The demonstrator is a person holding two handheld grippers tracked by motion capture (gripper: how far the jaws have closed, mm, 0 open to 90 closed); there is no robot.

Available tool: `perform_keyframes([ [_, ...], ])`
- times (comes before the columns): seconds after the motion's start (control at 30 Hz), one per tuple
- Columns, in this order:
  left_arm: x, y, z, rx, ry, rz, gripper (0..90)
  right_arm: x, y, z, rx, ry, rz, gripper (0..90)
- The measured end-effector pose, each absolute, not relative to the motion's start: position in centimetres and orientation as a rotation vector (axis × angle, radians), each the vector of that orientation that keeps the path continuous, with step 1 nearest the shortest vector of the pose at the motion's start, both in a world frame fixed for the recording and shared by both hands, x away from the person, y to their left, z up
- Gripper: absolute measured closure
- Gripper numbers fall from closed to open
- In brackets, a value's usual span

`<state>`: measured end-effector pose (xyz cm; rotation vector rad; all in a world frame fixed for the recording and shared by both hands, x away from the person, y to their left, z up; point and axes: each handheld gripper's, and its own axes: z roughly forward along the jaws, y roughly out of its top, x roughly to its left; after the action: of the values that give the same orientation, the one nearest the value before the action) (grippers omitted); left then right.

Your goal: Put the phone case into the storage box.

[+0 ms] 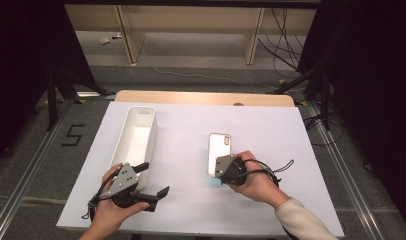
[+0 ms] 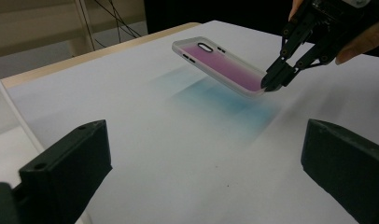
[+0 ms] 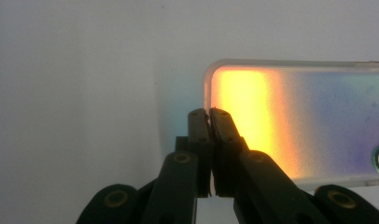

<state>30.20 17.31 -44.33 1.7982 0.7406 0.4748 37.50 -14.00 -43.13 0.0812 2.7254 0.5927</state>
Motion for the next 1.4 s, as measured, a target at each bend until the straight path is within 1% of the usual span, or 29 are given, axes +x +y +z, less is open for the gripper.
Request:
perform_keyframes([
  [0.63,30.28,17.32,-44.35,1.782,0.747,0.469,2.2,37.12,-13.78,-42.98,0.083,2.69,0.673,88.7],
  [1.4,30.29,17.46,-44.24,1.775,0.762,0.473,2.9,36.86,-13.66,-42.75,0.036,2.649,0.882,88.7],
])
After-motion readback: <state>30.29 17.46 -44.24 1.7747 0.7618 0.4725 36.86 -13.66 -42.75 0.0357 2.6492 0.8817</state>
